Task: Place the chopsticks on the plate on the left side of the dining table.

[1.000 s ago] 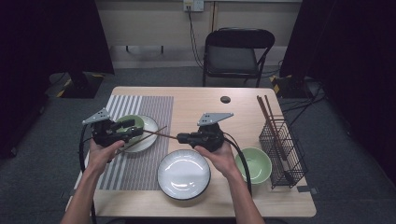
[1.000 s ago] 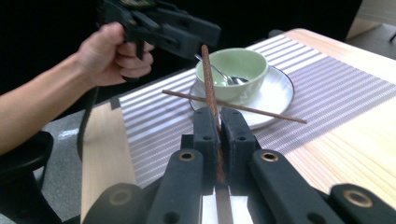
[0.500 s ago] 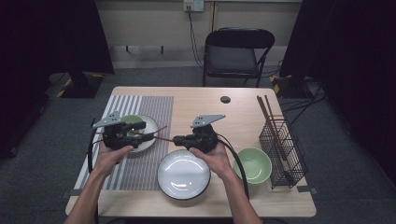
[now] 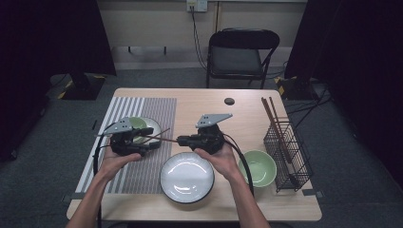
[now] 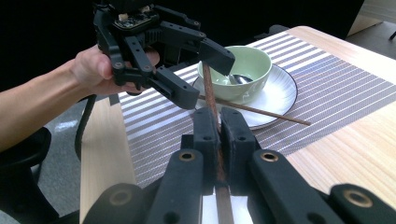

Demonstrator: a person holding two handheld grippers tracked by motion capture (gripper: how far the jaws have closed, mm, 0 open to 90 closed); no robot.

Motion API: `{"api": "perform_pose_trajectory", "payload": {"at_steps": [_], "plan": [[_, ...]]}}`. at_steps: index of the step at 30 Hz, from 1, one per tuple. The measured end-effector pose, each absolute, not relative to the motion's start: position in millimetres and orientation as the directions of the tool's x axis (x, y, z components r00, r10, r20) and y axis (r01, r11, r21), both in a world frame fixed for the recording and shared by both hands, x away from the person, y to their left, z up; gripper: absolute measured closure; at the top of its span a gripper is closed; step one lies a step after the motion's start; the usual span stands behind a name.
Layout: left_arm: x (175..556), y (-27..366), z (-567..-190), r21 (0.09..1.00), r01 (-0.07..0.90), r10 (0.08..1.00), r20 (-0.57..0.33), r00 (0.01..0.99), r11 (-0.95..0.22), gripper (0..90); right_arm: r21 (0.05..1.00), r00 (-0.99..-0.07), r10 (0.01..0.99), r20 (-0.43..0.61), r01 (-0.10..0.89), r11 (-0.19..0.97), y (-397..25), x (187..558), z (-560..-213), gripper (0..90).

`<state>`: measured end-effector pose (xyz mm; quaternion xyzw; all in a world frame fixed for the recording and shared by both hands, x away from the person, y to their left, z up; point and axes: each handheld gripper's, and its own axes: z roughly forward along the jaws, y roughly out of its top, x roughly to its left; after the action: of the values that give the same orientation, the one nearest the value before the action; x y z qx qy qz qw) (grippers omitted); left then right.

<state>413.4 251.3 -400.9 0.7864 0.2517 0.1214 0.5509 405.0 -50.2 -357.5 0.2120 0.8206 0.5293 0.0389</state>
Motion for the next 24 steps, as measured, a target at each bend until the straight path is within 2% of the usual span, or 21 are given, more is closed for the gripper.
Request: {"api": "perform_pose_trajectory", "payload": {"at_steps": [10,11,16,24], "plan": [[413,255,-403,0.928,0.252,0.549,-0.064,0.834,-0.275,44.3,0.887,-0.917,0.373,0.141,0.284,0.363,-46,405,-342,85.8],[412,254,-403,0.925,0.250,0.551,-0.054,0.832,-0.288,48.5,0.887,-0.917,0.374,0.136,0.281,0.365,-45,405,-338,85.8],[412,254,-404,0.925,0.249,0.553,-0.054,0.832,-0.286,51.5,0.886,-0.920,0.370,0.131,0.276,0.372,-44,407,-333,85.8],[413,248,-405,0.920,0.281,0.527,-0.101,0.844,-0.274,62.0,0.909,-0.923,0.362,0.132,0.258,0.326,-43,412,-317,86.3]]}}
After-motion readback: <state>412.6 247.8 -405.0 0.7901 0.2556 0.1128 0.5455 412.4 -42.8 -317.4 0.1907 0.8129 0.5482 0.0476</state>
